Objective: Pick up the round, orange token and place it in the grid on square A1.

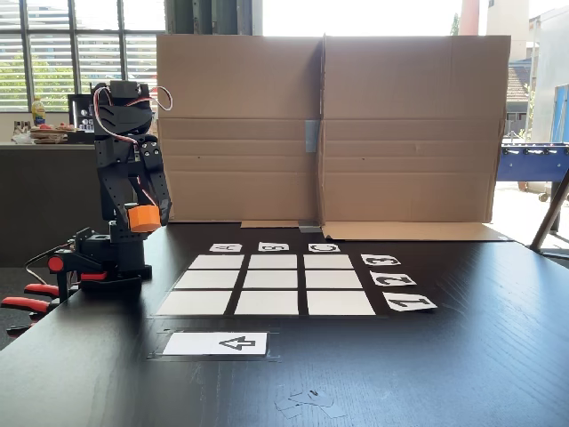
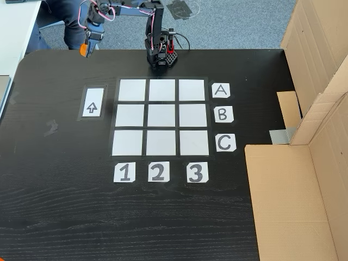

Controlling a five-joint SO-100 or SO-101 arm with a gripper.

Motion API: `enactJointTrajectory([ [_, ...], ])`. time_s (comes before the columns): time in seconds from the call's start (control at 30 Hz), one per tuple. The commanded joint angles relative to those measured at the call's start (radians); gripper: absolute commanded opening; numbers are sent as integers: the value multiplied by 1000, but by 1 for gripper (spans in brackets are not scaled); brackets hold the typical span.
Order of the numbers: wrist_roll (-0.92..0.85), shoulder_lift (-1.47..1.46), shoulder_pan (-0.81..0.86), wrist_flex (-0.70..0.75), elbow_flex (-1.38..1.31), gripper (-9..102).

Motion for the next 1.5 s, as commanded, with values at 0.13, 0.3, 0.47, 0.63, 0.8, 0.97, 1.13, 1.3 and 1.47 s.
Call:
enactJointTrajectory([
  [0.13,-18,353,-21,-3,305,4],
  [0.3,-25,500,-49,-3,523,4],
  [0.47,-28,560,-98,-5,710,4],
  [0.63,-28,526,-186,-5,824,4],
  [0.8,-23,434,-291,-8,896,4],
  [0.97,-20,322,-350,-31,890,4],
  [1.13,-14,227,-380,-109,881,5],
  [1.3,9,133,-408,-215,871,5],
  [1.47,37,64,-445,-299,862,5],
])
